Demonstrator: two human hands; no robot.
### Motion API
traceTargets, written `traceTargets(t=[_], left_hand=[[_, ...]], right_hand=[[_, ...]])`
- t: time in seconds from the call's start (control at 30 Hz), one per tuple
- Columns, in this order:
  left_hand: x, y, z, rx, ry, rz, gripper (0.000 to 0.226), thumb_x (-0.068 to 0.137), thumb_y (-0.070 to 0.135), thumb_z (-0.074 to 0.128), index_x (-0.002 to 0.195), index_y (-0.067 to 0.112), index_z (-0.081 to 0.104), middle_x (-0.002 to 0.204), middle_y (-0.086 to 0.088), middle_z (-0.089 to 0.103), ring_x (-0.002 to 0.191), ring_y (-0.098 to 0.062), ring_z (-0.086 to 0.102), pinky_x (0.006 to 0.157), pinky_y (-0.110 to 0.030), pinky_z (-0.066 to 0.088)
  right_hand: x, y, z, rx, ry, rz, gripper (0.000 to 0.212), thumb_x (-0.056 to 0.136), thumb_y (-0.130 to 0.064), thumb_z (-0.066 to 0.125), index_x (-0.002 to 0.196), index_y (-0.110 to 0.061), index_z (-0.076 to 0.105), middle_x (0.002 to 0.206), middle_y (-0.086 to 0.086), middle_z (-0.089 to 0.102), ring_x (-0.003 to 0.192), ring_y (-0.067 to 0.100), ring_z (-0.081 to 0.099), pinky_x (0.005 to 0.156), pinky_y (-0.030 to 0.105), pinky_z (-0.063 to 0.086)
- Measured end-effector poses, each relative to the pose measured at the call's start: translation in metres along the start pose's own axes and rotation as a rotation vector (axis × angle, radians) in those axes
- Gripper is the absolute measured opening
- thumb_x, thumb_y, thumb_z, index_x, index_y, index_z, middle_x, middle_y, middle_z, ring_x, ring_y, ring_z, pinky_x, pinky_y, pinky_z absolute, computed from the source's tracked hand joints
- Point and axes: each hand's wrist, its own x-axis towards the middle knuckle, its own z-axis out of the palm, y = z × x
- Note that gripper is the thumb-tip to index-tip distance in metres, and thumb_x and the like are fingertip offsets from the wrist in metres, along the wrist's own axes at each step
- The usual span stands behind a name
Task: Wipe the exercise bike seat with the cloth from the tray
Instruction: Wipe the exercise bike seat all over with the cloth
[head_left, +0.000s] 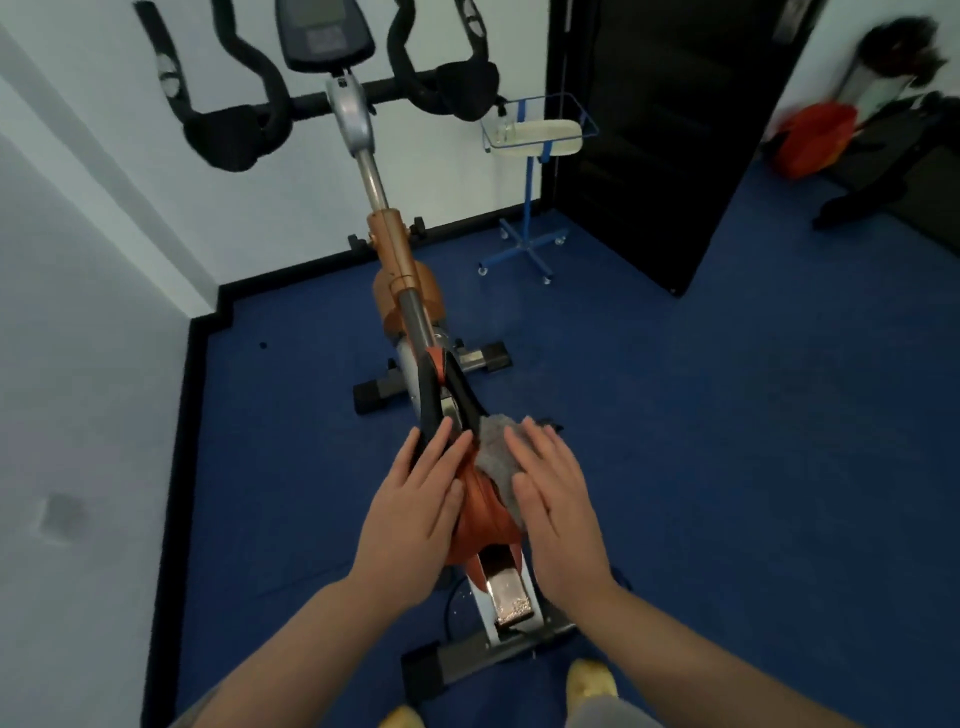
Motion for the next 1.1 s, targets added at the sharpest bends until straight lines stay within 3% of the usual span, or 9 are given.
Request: traceTargets(t=[0.1, 0.23, 0.37, 0.53, 0.63, 0.8, 0.87, 1.0, 1.1], left_hand=[[0.002, -0.01, -0.009, 0.125, -0.133, 0.185, 0.048, 0.098, 0.04, 0.014, 0.146, 0.038, 0.009, 0.155, 0.019, 0.005, 0.141, 0.0, -0.009, 0.117, -0.031, 0.002], [0.012, -0.024, -0.015, 0.116, -0.226, 0.335, 0.049, 0.097, 0.042, 0.013, 0.146, 0.035, 0.011, 0.155, 0.02, 0.005, 0.14, 0.002, -0.007, 0.115, -0.032, -0.004], [0.017, -0.035, -0.017, -0.09, -0.31, 0.375, 0.052, 0.095, 0.046, 0.012, 0.145, 0.035, 0.017, 0.152, 0.026, 0.01, 0.14, 0.004, -0.004, 0.115, -0.031, -0.008], [0.02, -0.037, -0.021, -0.206, -0.366, 0.376, 0.051, 0.094, 0.049, 0.013, 0.144, 0.038, 0.019, 0.149, 0.032, 0.009, 0.138, 0.01, -0.004, 0.11, -0.02, -0.015], [0.021, -0.037, -0.02, -0.213, -0.354, 0.374, 0.055, 0.091, 0.051, 0.01, 0.143, 0.037, 0.02, 0.149, 0.032, 0.01, 0.136, 0.012, -0.003, 0.114, -0.026, -0.01], [0.031, -0.045, -0.027, -0.129, -0.313, 0.468, 0.046, 0.096, 0.042, 0.019, 0.141, 0.039, 0.03, 0.149, 0.027, 0.022, 0.136, 0.012, 0.009, 0.11, -0.023, 0.003], [0.041, -0.051, -0.03, -0.005, -0.308, 0.564, 0.046, 0.096, 0.043, 0.018, 0.141, 0.041, 0.027, 0.15, 0.027, 0.02, 0.136, 0.01, 0.009, 0.108, -0.021, 0.004], [0.056, -0.057, -0.027, -0.005, -0.39, 0.639, 0.049, 0.095, 0.05, 0.014, 0.143, 0.043, 0.021, 0.152, 0.024, 0.015, 0.139, 0.006, 0.0, 0.115, -0.031, -0.005], [0.061, -0.061, -0.022, -0.047, -0.396, 0.624, 0.051, 0.094, 0.052, 0.012, 0.142, 0.042, 0.021, 0.151, 0.026, 0.013, 0.139, 0.006, -0.002, 0.116, -0.036, -0.006]], right_hand=[[-0.019, -0.022, 0.034, 0.166, 0.317, 0.252, 0.051, 0.1, -0.049, 0.022, 0.149, -0.038, 0.024, 0.158, -0.025, 0.011, 0.145, -0.005, 0.002, 0.122, 0.032, 0.011], [-0.039, -0.062, 0.081, 0.308, 0.58, 0.326, 0.042, 0.103, -0.034, 0.027, 0.142, -0.046, 0.017, 0.156, -0.029, 0.0, 0.143, -0.01, -0.006, 0.115, 0.01, 0.0], [-0.019, -0.054, 0.088, 0.419, 0.769, 0.31, 0.048, 0.101, -0.045, 0.027, 0.148, -0.036, 0.028, 0.159, -0.022, 0.011, 0.147, -0.001, 0.004, 0.122, 0.036, 0.009], [-0.005, -0.057, 0.08, 0.463, 0.881, 0.446, 0.046, 0.105, -0.03, 0.027, 0.151, -0.03, 0.024, 0.159, -0.016, 0.015, 0.145, -0.003, 0.01, 0.122, 0.032, 0.011], [-0.025, -0.08, 0.122, 0.455, 0.895, 0.436, 0.052, 0.104, -0.031, 0.027, 0.153, -0.032, 0.007, 0.159, -0.024, 0.0, 0.141, -0.015, -0.001, 0.119, 0.018, 0.005], [-0.033, -0.094, 0.162, 0.509, 0.87, 0.39, 0.052, 0.102, -0.029, 0.027, 0.147, -0.037, 0.001, 0.155, -0.028, -0.012, 0.135, -0.023, -0.007, 0.104, -0.003, 0.005], [-0.025, -0.087, 0.151, 0.455, 0.89, 0.411, 0.053, 0.103, -0.033, 0.025, 0.148, -0.036, -0.003, 0.156, -0.027, -0.013, 0.135, -0.023, -0.009, 0.107, 0.0, 0.002], [-0.005, -0.067, 0.114, 0.528, 1.005, 0.513, 0.054, 0.104, -0.039, 0.022, 0.153, -0.032, -0.001, 0.161, -0.018, -0.004, 0.145, -0.005, 0.0, 0.122, 0.031, 0.007], [-0.007, -0.083, 0.134, 0.534, 1.042, 0.522, 0.055, 0.104, -0.036, 0.024, 0.152, -0.033, -0.003, 0.161, -0.019, -0.007, 0.144, -0.008, -0.003, 0.121, 0.026, 0.005]])
